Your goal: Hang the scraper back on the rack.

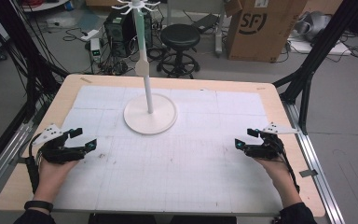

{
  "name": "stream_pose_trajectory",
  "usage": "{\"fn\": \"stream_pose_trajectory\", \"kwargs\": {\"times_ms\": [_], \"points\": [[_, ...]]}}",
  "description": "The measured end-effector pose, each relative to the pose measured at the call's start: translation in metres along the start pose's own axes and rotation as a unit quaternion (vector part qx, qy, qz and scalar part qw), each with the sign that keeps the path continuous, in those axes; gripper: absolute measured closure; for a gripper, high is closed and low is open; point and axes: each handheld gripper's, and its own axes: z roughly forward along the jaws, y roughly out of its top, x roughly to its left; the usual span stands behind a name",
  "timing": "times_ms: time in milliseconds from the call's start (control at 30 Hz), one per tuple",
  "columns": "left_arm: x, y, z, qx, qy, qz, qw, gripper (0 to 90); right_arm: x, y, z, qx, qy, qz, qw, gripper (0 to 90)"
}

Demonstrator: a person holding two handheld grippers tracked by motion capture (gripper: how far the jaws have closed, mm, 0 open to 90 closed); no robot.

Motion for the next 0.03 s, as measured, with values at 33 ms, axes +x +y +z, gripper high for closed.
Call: {"fn": "stream_pose_trajectory", "kwargs": {"times_ms": [33], "points": [[-0.0001, 0.0, 0.0003, 0.001, 0.0, 0.001, 1.0, 17.4, -0.0001, 0.0, 0.0002, -0.001, 0.0, -0.001, 1.0, 19.6]]}}
